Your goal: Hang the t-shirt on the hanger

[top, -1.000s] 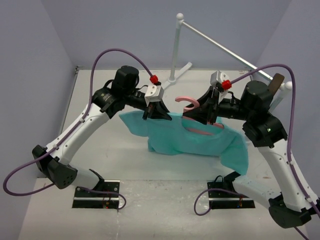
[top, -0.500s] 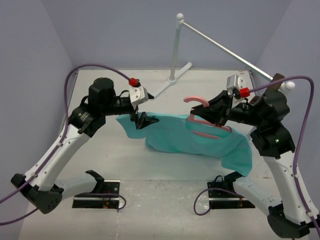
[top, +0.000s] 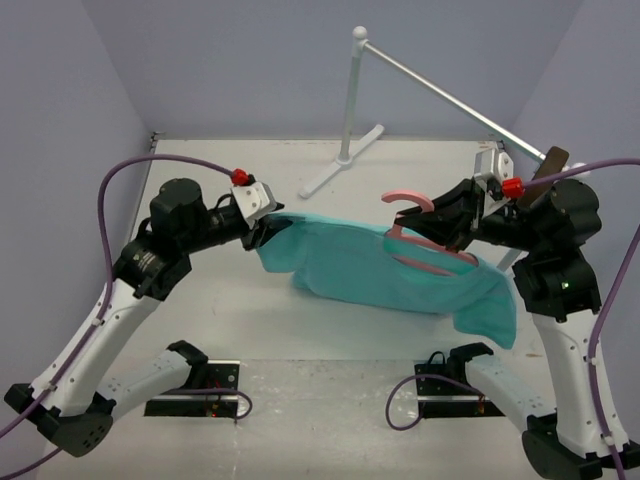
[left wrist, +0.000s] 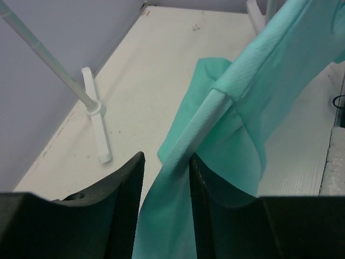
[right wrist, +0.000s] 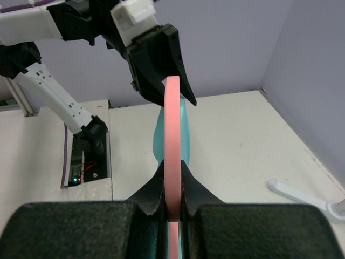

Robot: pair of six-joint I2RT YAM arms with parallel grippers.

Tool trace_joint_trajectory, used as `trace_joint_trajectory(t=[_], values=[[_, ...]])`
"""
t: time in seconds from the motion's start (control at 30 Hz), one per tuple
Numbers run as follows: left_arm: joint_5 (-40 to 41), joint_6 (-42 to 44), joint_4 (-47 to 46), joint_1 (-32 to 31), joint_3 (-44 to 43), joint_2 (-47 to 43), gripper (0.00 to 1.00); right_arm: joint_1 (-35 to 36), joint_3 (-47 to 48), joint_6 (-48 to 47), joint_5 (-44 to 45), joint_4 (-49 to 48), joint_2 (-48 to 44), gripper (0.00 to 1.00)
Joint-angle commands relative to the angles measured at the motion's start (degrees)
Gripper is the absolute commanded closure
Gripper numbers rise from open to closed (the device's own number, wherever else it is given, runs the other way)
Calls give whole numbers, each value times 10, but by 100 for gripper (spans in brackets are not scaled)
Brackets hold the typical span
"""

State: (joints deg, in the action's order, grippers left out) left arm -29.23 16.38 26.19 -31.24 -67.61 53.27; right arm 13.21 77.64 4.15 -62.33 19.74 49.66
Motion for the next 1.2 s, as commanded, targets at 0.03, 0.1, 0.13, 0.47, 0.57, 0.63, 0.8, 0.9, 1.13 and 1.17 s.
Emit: trace_joint_trajectory(t=[0.03,0.1,0.13,0.47,0.57,0.63,0.8,0.9,1.13,1.17], values=[[35,4,10,3,5,14,64,-23,31,1,-37,-19,-3,100],[30,4,9,3,13,1,73,-32,33,2,-38,-19,-1,100],[30,4,5,4,21,-9,73,-34,34,4,-39,-19,1,100],[220,-24,-9,3,21,-23,100,-51,36,8,-33,-19,8,100],[284,-39,-13,4,8,-9,100,-50,30,8,-40,-20,12,100],[315,-56,-18,4,1,2,100,-51,29,6,-45,-20,16,100],[303,-74,-29,7,-7,17,100,-51,27,8,-47,-25,18,100],[279,-73,-29,11,-9,21,100,-50,27,9,-38,-25,17,100],[369,-97,-27,33,-15,30,100,-50,22,12,27,-24,15,100],[374,-103,-25,40,-18,32,100,-50,22,13,27,-25,17,100]])
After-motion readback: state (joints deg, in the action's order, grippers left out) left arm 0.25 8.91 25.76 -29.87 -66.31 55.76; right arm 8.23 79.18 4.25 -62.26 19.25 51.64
